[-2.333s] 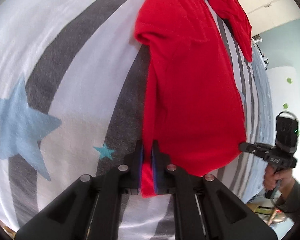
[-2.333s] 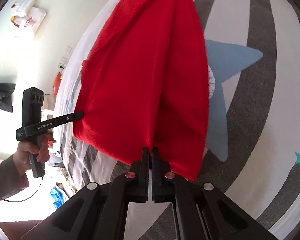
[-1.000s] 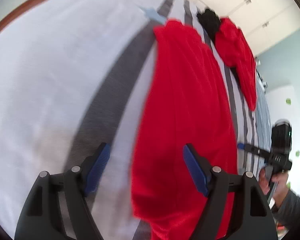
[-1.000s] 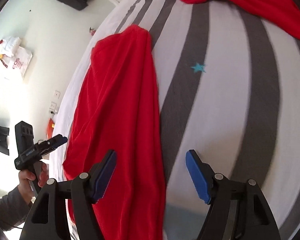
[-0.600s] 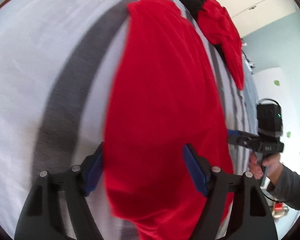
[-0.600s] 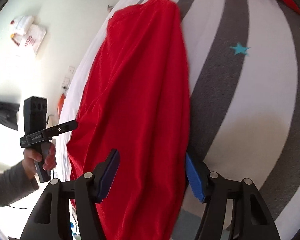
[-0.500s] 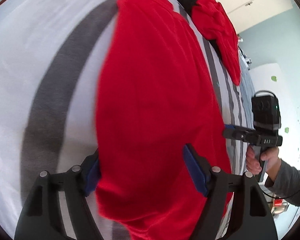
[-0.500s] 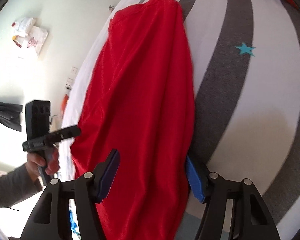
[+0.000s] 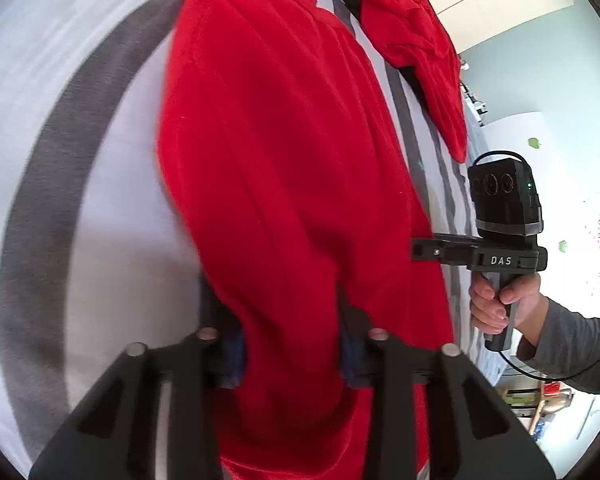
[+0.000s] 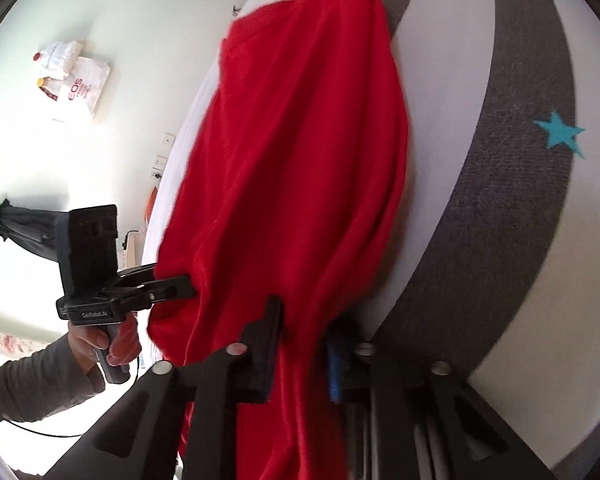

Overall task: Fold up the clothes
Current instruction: 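Lift the folded edge with both grippers and fold it over again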

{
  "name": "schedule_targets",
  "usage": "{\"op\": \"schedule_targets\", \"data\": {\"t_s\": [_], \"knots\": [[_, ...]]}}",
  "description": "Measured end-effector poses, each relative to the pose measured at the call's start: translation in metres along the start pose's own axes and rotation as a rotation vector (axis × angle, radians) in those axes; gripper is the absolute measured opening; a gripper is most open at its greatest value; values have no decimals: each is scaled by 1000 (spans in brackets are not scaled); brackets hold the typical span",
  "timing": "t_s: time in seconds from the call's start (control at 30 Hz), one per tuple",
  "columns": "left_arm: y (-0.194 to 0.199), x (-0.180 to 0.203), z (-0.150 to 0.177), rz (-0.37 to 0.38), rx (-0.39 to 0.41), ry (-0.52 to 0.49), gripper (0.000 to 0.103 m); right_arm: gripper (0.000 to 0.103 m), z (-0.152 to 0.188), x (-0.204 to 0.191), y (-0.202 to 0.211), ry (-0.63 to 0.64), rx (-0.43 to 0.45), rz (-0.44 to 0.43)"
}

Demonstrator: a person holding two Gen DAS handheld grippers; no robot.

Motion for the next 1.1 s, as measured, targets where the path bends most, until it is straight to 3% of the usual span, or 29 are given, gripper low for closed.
{"op": "schedule_targets", "data": {"t_s": [0.17,0.37,0.53,0.7,0.83,0.97,1.03,1.1], "knots": [[4,4,-2,-4,29,-11,16,10,4,-1,29,-2,42,7],[53,30,-31,14,177,-14,14,9,-14,-28,81,-35,167,-63],[83,53,-97,16,294,-66,14,9,-54,-55,119,-9,263,-106],[91,84,-184,-19,388,-212,14,9,-131,-85,147,109,352,-88],[120,115,-228,-15,495,-317,14,9,-180,-120,179,218,453,-76],[130,128,-209,-19,550,-365,15,10,-171,-153,199,332,513,-82],[120,116,-173,-31,513,-347,15,10,-145,-156,183,351,475,-72],[105,95,-120,-48,440,-293,15,11,-99,-138,164,325,380,-55]]}}
Point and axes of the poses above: each gripper's, at about its wrist camera, not at the fingertips, and y roughly against the way its jaws point, x to its right, z to its underside, the point moved 5 cm from there along -y, roughly the way its jaws point, and after that the axes turned 14 degrees about x, right-handed, at the moved point
